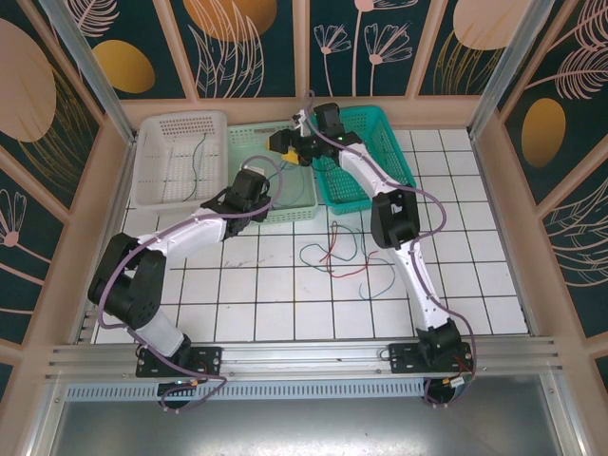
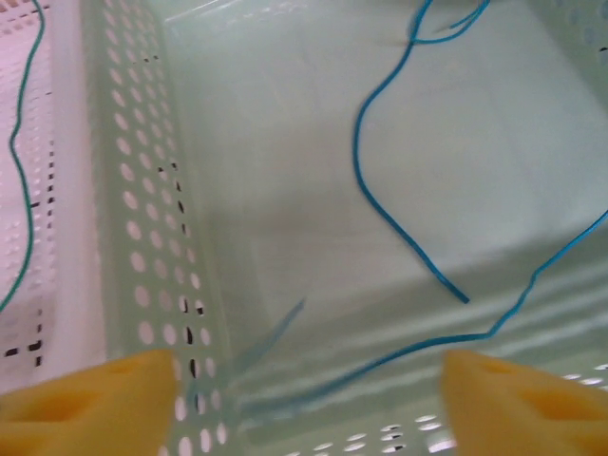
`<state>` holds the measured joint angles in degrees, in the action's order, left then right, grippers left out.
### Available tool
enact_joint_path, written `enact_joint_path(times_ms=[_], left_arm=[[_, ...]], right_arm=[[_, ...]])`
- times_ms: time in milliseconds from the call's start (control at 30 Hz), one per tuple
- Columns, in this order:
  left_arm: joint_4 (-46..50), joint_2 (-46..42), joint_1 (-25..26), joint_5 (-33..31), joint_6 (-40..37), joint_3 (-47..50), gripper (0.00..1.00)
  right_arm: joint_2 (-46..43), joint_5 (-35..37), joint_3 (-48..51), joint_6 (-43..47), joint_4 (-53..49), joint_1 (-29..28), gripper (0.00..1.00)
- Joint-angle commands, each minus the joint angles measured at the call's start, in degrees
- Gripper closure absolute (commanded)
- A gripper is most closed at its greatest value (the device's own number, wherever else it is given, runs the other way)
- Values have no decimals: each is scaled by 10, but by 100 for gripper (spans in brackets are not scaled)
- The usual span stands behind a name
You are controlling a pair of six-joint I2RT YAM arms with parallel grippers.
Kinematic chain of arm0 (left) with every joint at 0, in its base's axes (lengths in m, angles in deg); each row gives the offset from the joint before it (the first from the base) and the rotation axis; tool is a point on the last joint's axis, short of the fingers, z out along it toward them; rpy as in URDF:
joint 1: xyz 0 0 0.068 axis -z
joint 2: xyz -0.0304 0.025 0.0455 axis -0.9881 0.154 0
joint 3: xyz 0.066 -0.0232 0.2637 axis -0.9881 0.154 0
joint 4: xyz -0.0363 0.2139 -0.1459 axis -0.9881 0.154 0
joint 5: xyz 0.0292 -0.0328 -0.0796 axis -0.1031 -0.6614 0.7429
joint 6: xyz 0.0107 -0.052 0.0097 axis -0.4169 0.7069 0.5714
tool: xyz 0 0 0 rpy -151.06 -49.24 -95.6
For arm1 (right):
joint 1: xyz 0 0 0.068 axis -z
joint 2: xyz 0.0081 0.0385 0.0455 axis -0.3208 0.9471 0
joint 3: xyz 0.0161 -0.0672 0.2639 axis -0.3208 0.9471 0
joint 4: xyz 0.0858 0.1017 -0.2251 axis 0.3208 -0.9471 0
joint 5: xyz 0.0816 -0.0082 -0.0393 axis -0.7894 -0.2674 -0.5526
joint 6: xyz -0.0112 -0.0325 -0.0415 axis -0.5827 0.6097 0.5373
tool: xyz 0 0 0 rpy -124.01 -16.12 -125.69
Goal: Untangle the cables
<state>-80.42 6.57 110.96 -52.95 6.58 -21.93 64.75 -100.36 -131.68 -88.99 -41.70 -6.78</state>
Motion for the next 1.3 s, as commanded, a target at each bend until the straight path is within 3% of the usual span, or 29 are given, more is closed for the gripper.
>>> enact_joint_path(times_ms=[0, 33, 300, 467, 600, 733, 1100, 1200, 1267], left_arm=[[39, 10, -2, -18, 0, -28, 9], [39, 7, -2, -10, 1, -28, 2], [-66, -105, -2, 156, 13, 23, 1], [-109, -77, -2, 333, 20, 5, 12], [-134, 2, -3, 399, 47, -25, 21], [-168, 57, -2, 402, 82, -43, 25], [-211, 131, -2, 335, 120, -91, 24], [-219, 146, -2, 316, 120, -103, 30], [-224, 157, -2, 310, 117, -111, 42]], right_arm=[[-16, 16, 4, 5, -42, 3, 1], [-17, 16, 4, 4, -42, 3, 1], [-32, 0, 5, -19, -8, -4, 1], [-45, -16, 5, -43, 18, -12, 1], [-60, -33, 23, -78, 54, -14, 1], [-66, -48, 28, -119, 93, -14, 1], [-68, -53, 20, -143, 102, -16, 1], [-69, -57, 21, -149, 105, -17, 1], [-70, -59, 22, -156, 111, -18, 1]])
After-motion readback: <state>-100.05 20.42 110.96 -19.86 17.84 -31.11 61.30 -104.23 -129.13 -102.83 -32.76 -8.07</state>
